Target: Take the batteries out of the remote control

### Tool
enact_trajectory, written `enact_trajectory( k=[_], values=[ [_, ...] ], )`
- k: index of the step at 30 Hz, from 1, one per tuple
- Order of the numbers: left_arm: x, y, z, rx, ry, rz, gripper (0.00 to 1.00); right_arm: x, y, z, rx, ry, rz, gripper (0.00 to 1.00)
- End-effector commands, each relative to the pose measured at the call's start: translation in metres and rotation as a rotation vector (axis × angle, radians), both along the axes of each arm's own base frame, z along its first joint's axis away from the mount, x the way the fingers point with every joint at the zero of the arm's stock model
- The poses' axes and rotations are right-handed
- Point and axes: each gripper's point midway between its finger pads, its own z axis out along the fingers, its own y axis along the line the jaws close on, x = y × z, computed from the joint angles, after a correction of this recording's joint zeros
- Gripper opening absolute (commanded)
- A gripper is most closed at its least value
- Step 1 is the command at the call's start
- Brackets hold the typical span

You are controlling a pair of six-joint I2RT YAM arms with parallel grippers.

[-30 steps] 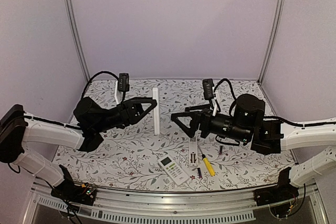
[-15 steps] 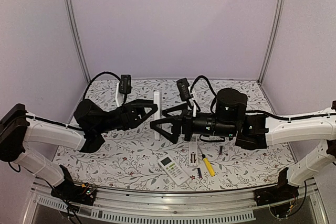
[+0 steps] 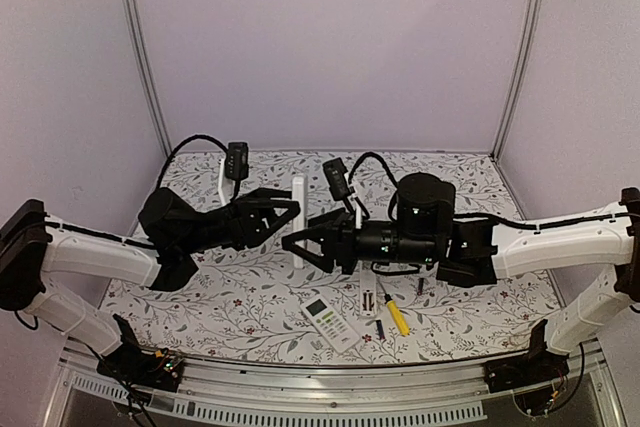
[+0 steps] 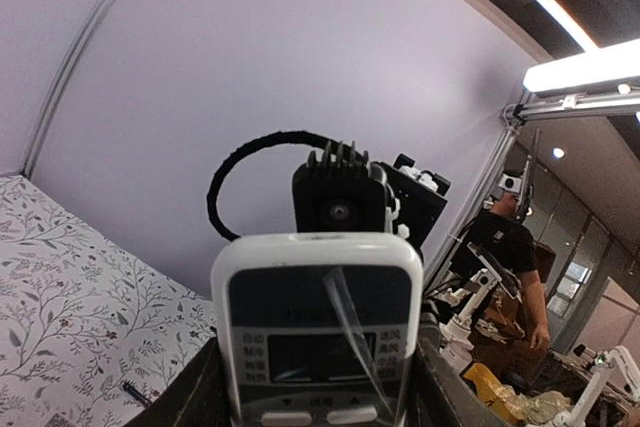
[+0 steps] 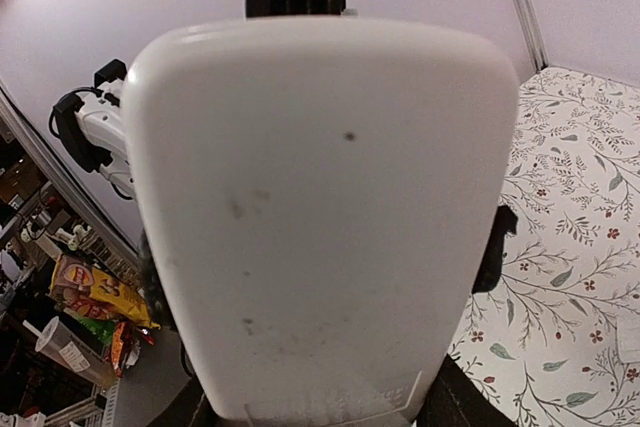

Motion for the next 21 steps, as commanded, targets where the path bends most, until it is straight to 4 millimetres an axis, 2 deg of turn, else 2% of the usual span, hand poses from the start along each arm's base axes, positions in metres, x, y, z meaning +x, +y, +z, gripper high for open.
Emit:
enact_trajectory(
  k=[1,5,7,10,13,14,18,21],
  values=[
    [-0.006,-0.003,0.007,0.006,-0.001,-0.021,0.40,0.003,-0.005,0.003,0.005,-0.022,-0.030,0.47],
    [-0.002,0.000,0.001,0.032,0.025,0.004,0.76,0.006,-0.011,0.003,0.001,-0.027,-0.056,0.41],
    [0.003,0.003,-0.003,0.065,0.040,0.023,0.85,0.008,-0.014,0.000,-0.018,-0.034,-0.070,0.40],
    [0.019,0.011,-0.011,0.162,0.084,0.092,0.88,0.017,-0.021,-0.009,-0.068,-0.034,-0.097,0.39],
    [0.046,0.030,-0.026,0.299,0.141,0.203,0.92,0.029,-0.030,-0.024,-0.133,-0.021,-0.129,0.39],
    [0.054,0.037,-0.039,0.375,0.172,0.233,0.93,0.033,-0.032,-0.029,-0.159,-0.023,-0.139,0.39],
    [0.086,0.078,-0.055,0.522,0.256,0.347,0.95,0.048,-0.037,-0.056,-0.288,-0.033,-0.171,0.38],
    [0.104,0.111,-0.060,0.560,0.311,0.391,0.95,0.056,-0.037,-0.081,-0.411,-0.049,-0.174,0.38]
  ],
)
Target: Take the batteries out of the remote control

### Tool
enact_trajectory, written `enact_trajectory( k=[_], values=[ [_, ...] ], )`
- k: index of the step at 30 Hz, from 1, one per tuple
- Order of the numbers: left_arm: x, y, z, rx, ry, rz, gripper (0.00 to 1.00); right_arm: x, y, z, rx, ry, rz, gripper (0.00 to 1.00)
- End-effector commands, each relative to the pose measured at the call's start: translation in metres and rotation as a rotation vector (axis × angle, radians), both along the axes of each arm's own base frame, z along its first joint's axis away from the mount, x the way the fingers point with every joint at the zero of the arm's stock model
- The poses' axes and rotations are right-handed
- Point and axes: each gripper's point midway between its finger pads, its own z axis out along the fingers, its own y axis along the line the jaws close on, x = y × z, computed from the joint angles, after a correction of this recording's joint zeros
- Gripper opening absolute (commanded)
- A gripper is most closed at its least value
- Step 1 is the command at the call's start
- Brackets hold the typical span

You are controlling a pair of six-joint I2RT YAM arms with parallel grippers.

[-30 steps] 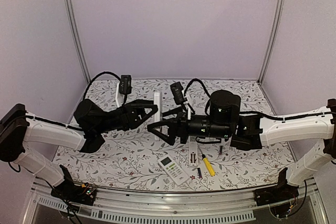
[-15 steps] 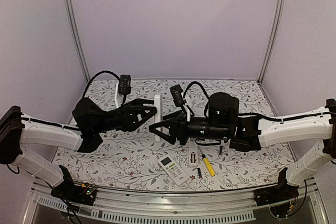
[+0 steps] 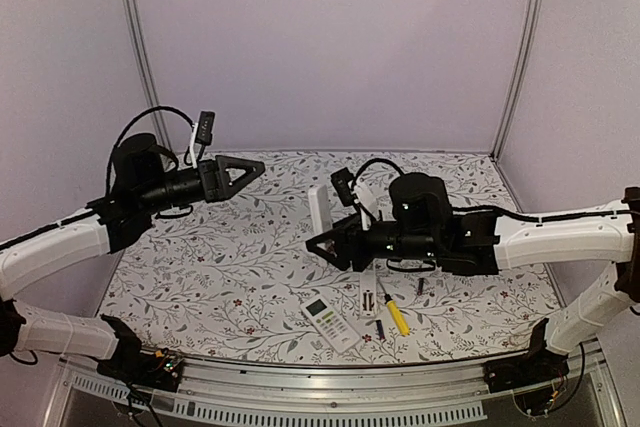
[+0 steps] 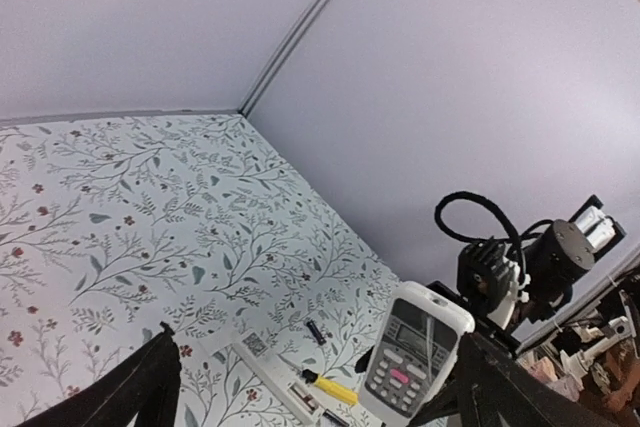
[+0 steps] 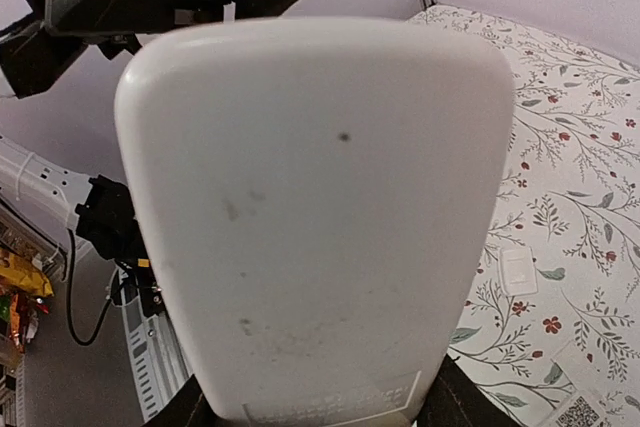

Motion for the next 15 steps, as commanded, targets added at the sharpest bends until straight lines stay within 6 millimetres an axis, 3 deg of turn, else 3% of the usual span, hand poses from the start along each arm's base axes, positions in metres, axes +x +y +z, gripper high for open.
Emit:
enact_trajectory(
  k=[1,8,15],
  values=[
    [0.018,0.048,-0.051,0.183,0.197,0.063,0.95,0.016,-0.004,-0.042,-0.227,-0.031,-0.017,0.38],
    [0.042,0.093,-0.043,0.265,0.134,0.184,0.95,0.039,-0.009,-0.096,-0.479,-0.089,-0.005,0.37],
    [0.047,0.104,-0.062,0.322,0.093,0.221,0.95,0.060,-0.008,-0.123,-0.617,-0.140,0.043,0.38]
  ],
)
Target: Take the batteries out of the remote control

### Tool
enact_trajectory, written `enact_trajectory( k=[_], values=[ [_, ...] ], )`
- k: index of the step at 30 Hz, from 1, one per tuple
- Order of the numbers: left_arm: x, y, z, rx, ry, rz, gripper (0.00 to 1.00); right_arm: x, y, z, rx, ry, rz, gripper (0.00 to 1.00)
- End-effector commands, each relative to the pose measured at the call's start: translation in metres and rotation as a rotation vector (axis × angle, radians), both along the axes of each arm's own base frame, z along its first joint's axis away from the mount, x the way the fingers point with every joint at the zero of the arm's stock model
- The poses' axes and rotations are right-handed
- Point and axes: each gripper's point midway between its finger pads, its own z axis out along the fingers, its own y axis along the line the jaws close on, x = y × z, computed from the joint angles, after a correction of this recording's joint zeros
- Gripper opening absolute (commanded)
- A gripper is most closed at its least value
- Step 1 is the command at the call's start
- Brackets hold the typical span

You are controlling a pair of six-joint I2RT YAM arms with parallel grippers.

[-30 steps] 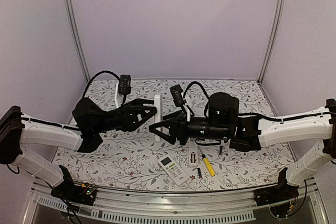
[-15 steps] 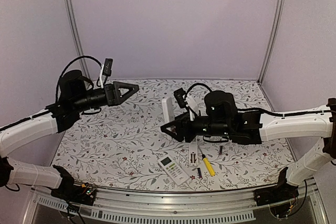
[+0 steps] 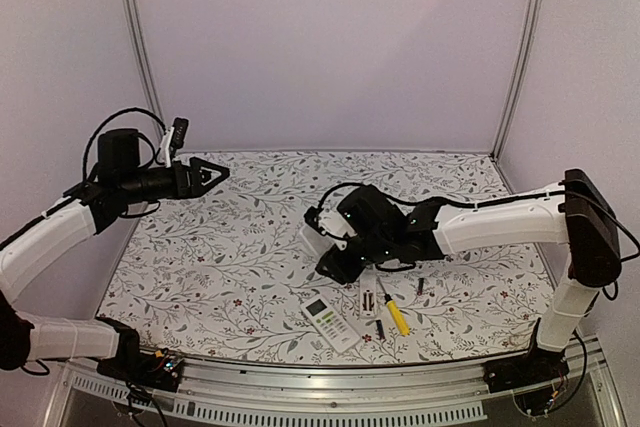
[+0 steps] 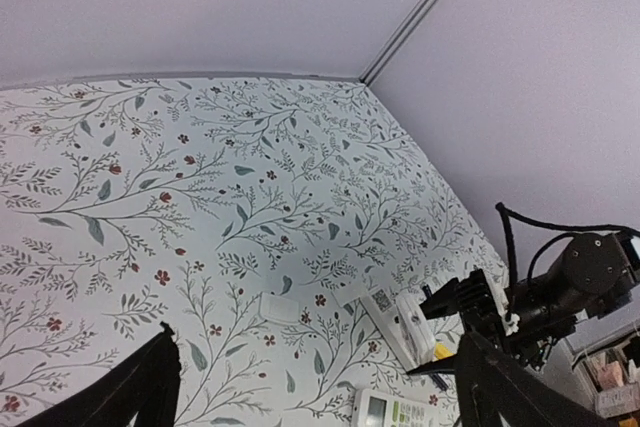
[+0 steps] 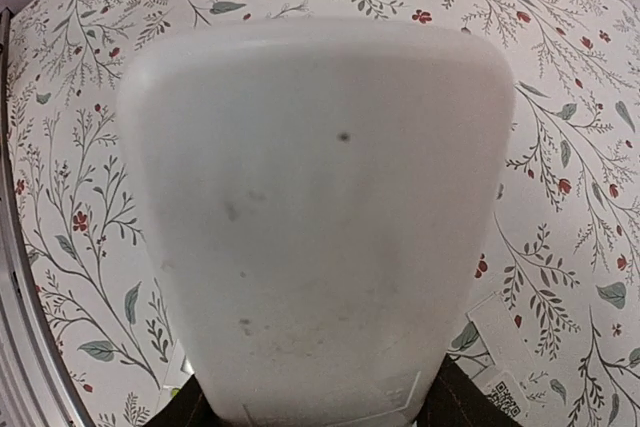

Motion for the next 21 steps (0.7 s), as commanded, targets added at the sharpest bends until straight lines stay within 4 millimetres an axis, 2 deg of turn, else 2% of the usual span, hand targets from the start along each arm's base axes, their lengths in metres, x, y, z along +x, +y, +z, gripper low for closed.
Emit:
enact_trajectory(
  k=[1,4,9,15,21],
  values=[
    [-0.001,0.009,-0.024,0.068,-0.004,0.007,0.95,0.017,0.002,-0.005,-0.102,-0.068,0.052,0.38],
    [0.002,0.014,-0.031,0.068,0.023,0.013,0.95,0.021,0.005,-0.023,-0.168,-0.067,0.074,0.38],
    [0.004,0.021,-0.029,0.053,0.022,0.034,0.95,0.029,0.006,-0.047,-0.252,-0.081,0.108,0.39],
    [0.003,0.022,-0.033,0.055,0.032,0.036,0.95,0.034,0.012,-0.058,-0.280,-0.084,0.142,0.42],
    [0.004,0.022,-0.035,0.056,0.039,0.037,0.95,0.029,0.019,-0.066,-0.279,-0.053,0.190,0.56]
  ],
)
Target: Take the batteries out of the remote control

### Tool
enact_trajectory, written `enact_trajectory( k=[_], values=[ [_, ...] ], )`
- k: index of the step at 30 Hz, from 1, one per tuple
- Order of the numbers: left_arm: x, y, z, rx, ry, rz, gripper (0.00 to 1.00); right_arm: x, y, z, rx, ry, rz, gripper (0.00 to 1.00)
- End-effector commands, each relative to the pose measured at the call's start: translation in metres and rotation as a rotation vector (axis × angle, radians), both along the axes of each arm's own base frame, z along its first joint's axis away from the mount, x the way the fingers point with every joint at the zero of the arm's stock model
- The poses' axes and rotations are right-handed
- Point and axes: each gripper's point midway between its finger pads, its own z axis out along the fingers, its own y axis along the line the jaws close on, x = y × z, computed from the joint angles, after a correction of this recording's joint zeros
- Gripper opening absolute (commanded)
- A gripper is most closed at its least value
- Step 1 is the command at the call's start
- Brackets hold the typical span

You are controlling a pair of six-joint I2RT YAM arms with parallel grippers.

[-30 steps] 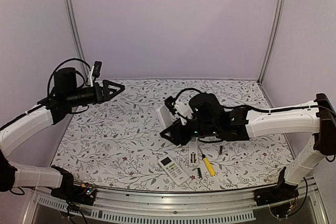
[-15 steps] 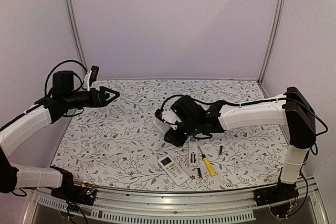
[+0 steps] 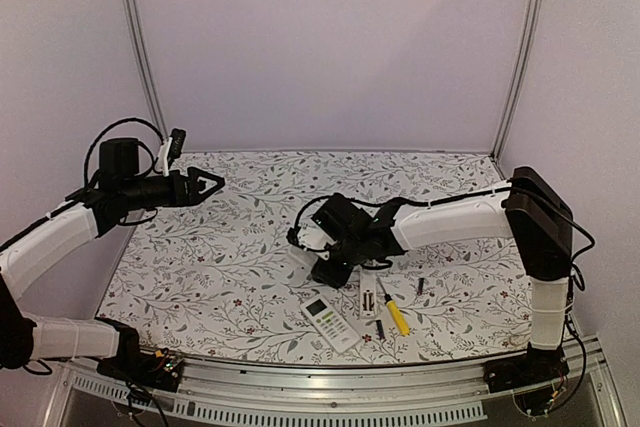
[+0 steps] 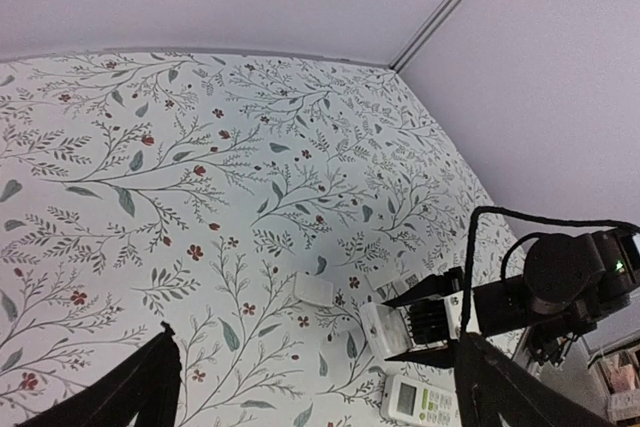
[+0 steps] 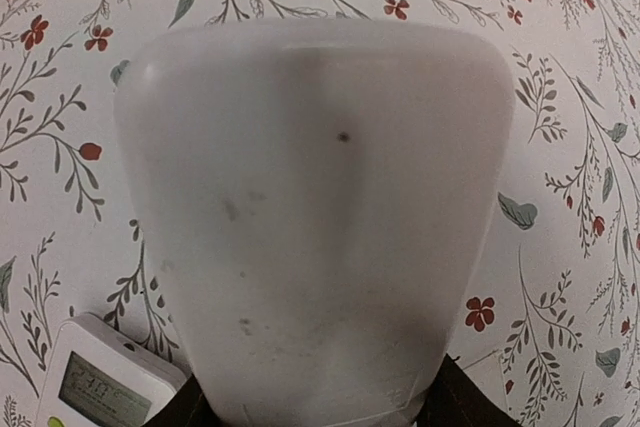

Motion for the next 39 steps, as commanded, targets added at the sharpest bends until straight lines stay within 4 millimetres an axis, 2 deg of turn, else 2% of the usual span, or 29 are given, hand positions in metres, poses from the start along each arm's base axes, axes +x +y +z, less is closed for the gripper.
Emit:
enact_trajectory(
  k=[1,8,11,15,17,21,24,27,31,33,35,37,39],
  values=[
    [-0.001,0.003,-0.006,0.007,0.008,-0.001,0.95,0.001,0.010,0.000,0.008,0.016,0.040,0.59],
    [0.000,0.001,-0.009,0.003,0.023,-0.009,0.95,-0.002,0.012,0.002,0.021,0.030,0.047,0.73],
    [0.000,0.002,-0.010,0.005,0.023,-0.009,0.95,-0.001,0.013,0.007,0.038,0.026,0.039,0.75],
    [-0.002,0.001,-0.006,0.003,0.007,-0.017,0.94,-0.003,0.016,0.031,0.112,0.041,0.018,0.79],
    [-0.003,0.001,-0.001,0.003,-0.016,-0.017,0.94,-0.002,0.013,0.056,0.171,0.034,-0.035,0.83],
    [-0.006,0.001,0.006,0.007,-0.059,-0.015,0.94,0.004,-0.013,0.095,0.259,0.007,-0.206,0.86],
    [-0.004,-0.008,0.012,0.027,-0.084,-0.025,0.94,0.004,-0.050,0.113,0.294,0.001,-0.382,0.86],
    [0.002,-0.024,0.020,0.036,-0.074,-0.057,0.93,-0.008,-0.090,0.109,0.299,0.036,-0.535,0.86],
    [0.012,-0.055,0.050,0.042,-0.119,-0.097,0.93,-0.032,-0.136,0.085,0.254,0.102,-0.694,0.82],
    [0.017,-0.068,0.061,0.037,-0.137,-0.116,0.93,-0.050,-0.149,0.073,0.224,0.122,-0.741,0.81],
    [0.021,-0.079,0.065,0.029,-0.141,-0.135,0.93,-0.065,-0.154,0.062,0.202,0.142,-0.764,0.81],
    [0.025,-0.085,0.060,0.026,-0.131,-0.149,0.93,-0.077,-0.156,0.051,0.192,0.170,-0.790,0.79],
    [0.028,-0.085,0.043,0.043,-0.101,-0.142,0.92,-0.083,-0.160,0.039,0.174,0.195,-0.815,0.76]
  ],
)
